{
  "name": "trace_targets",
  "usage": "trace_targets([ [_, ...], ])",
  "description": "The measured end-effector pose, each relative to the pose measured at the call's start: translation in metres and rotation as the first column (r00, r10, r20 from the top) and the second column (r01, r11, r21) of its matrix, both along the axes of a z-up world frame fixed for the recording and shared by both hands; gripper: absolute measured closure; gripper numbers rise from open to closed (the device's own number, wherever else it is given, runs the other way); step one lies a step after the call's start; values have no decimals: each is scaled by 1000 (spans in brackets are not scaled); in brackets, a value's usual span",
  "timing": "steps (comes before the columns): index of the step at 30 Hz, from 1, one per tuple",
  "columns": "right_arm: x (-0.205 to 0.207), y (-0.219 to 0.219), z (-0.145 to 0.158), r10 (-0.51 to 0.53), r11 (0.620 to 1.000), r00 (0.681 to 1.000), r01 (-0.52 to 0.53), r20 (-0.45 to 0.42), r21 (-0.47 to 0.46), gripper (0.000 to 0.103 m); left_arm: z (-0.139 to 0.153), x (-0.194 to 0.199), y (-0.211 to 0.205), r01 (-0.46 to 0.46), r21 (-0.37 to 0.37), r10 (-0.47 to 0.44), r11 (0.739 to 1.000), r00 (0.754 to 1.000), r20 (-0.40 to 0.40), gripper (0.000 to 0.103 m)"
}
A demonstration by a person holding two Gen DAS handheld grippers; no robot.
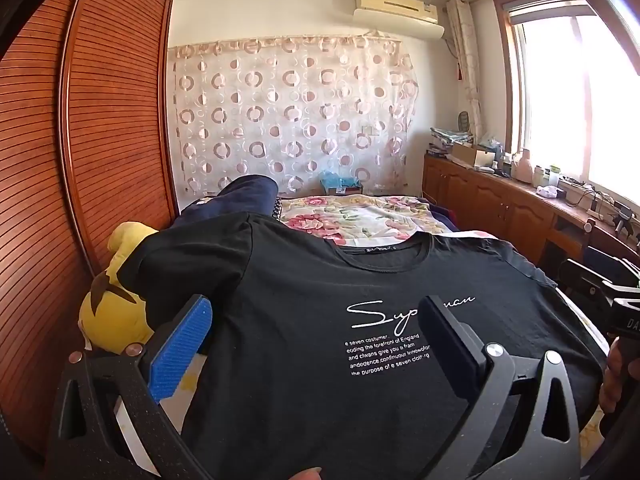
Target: Fold small clothes
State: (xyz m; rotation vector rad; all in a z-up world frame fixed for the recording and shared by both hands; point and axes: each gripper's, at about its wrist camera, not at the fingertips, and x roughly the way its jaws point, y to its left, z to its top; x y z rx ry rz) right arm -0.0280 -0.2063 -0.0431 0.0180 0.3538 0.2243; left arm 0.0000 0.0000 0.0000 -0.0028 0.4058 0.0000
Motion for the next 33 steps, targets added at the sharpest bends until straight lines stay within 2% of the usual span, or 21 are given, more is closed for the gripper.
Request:
trace_targets([
  [20,-1,1,0,-2,1000,1000,2,4,5,0,2,-1,2,-1,4,1,1000,1000,-4,0],
  [33,-1,0,0,1,1000,1000,-1,2,8,0,10,8,29,-1,6,1,1000,1000,-5,0],
])
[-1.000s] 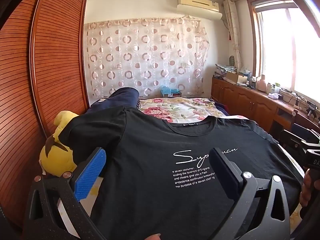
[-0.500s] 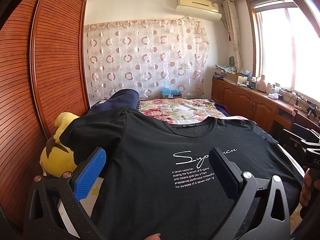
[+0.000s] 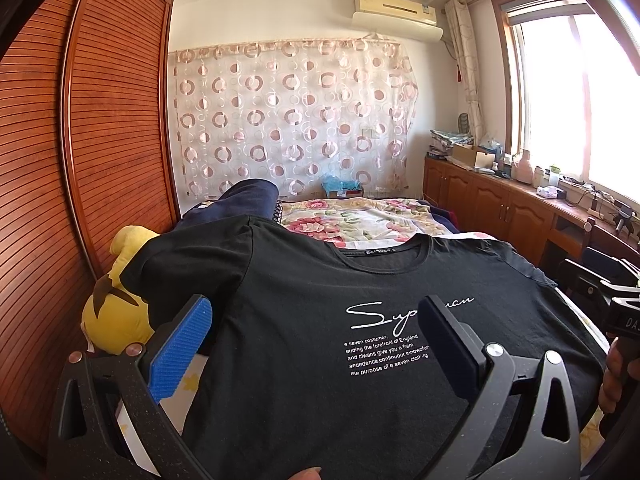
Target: Fold small clothes
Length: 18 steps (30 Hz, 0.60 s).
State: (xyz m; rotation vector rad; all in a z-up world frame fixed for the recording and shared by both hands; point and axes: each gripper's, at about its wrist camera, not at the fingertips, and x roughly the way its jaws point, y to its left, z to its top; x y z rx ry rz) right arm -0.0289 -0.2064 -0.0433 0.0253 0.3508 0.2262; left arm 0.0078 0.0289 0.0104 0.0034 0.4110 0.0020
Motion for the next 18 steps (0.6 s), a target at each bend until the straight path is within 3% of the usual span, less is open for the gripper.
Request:
trace_targets([
  [17,2,1,-2,13,1000,1000,-12,-11,6,0,10,4,7,-4,10,4,1000,1000,-19,0],
  [18,3,1,-3,18,1000,1000,-17,-15,8,0,5,5,9,-7,-30,7,1000,1000,0,0],
])
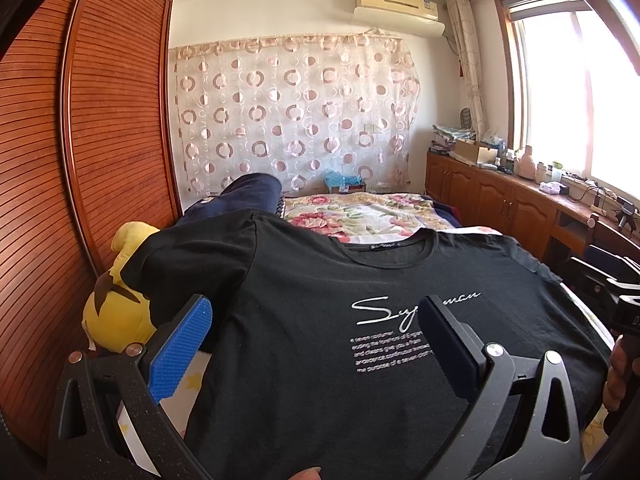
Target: Fold small clothes
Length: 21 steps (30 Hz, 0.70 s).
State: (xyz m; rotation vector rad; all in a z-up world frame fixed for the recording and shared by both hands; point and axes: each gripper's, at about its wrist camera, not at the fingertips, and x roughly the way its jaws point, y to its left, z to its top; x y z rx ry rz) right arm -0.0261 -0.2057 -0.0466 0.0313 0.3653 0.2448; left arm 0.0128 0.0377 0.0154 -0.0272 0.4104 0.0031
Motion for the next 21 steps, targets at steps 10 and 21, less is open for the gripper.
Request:
trace_targets([
  [10,20,7,-10,64,997,997,-65,-49,-28,0,-29,18,28,-32,13,33,999,997,-72,0],
  [21,52,9,-15,143,988,981,-150,-128,-44,0,-53,33,71,-56,1,55,998,979,-196,0],
])
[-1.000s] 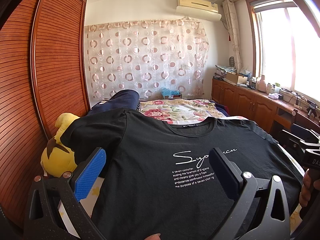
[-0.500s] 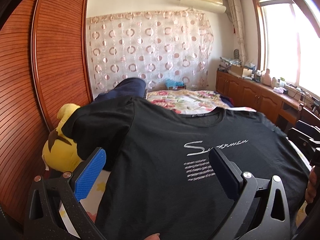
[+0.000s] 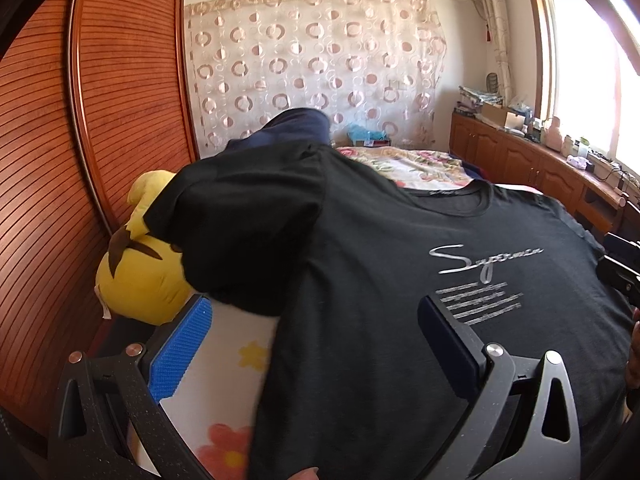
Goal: Fold small clothes
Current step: 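Grasp the side edge of the black T-shirt with the left tool and lift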
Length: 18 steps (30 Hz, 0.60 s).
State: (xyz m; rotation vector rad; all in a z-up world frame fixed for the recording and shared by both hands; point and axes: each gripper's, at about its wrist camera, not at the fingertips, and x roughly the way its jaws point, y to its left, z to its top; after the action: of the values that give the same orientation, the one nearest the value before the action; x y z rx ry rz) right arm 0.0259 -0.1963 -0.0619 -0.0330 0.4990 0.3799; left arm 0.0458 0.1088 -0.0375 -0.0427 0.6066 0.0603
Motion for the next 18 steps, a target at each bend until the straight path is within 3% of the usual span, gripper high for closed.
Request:
trace_targets([
  [8,18,-1,-2,57,998,997,-58,-51,-26,0,4,15,64,-1,-15,1,1000,1000,6,1],
  [18,28,0,1,96,994,993,-98,-63,-37,0,15,70,123,-33,42,33,999,999,-17,42],
])
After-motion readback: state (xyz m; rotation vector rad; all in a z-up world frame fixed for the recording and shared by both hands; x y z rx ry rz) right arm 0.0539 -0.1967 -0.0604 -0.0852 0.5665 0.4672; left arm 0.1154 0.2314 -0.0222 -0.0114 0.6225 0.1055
